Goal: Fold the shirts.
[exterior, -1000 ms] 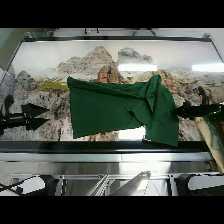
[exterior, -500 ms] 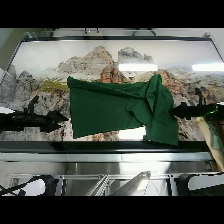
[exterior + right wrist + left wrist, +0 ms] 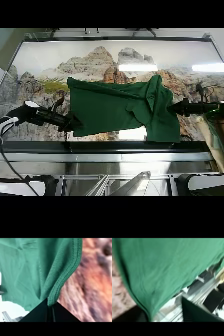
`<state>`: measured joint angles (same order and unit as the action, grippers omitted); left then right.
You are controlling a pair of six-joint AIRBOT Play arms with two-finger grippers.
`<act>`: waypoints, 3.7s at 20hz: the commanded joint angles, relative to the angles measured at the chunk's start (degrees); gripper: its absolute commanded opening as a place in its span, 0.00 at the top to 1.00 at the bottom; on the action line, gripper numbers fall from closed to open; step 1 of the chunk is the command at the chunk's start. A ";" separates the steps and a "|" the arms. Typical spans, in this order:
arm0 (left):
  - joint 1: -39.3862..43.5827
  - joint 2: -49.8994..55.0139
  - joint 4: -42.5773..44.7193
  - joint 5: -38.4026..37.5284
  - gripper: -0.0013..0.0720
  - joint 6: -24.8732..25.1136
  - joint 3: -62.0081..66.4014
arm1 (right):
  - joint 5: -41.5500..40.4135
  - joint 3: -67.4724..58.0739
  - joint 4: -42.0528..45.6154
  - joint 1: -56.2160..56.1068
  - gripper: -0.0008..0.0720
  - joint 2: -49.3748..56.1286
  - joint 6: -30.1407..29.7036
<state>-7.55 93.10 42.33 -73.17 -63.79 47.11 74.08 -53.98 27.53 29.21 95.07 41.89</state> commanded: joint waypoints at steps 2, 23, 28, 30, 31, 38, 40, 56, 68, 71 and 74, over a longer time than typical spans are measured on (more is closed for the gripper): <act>4.04 2.97 -4.48 -7.23 0.96 4.61 6.34 | 4.15 -0.07 -0.81 0.31 0.95 -1.92 -0.07; -55.19 -41.83 -75.30 -32.92 0.95 8.85 33.81 | -16.17 -4.20 -64.76 20.22 0.96 -67.38 -14.27; -42.38 -37.92 -80.13 -33.16 0.95 6.29 34.77 | -12.74 -12.35 -63.89 20.17 0.96 -68.37 -14.27; -40.85 -36.37 -72.91 -33.14 0.95 2.21 38.80 | -12.94 -16.26 -52.70 20.17 0.96 -68.43 -12.70; -40.81 -35.32 -65.16 -33.03 0.95 0.92 41.51 | -13.22 -17.27 -42.32 20.15 0.96 -68.37 -7.08; -18.69 -15.96 -27.30 -26.67 0.95 -0.57 46.66 | -14.84 -1.14 -18.01 5.99 0.96 -55.84 -0.76; -14.01 -6.78 -19.67 -22.56 0.95 0.33 46.73 | -23.78 3.17 -15.41 -2.03 0.96 -46.71 -3.85; -12.11 36.48 -15.21 -14.73 0.95 1.70 65.79 | -21.81 -16.31 -13.25 -8.59 0.96 4.68 -4.11; -11.41 36.48 -8.81 -16.72 0.63 0.13 60.48 | -20.37 -14.60 -2.64 -8.57 0.94 8.74 2.40; -12.20 36.46 -8.83 -24.15 0.59 -5.22 65.00 | -16.92 -14.71 -2.62 -7.19 0.53 6.67 4.70; -13.68 33.42 -8.76 -28.35 0.60 -7.21 67.08 | -8.98 -14.69 -0.09 -3.21 0.53 0.90 5.92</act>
<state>-20.16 128.57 33.65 -96.38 -67.99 112.29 58.33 -68.62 25.19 23.33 99.79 45.93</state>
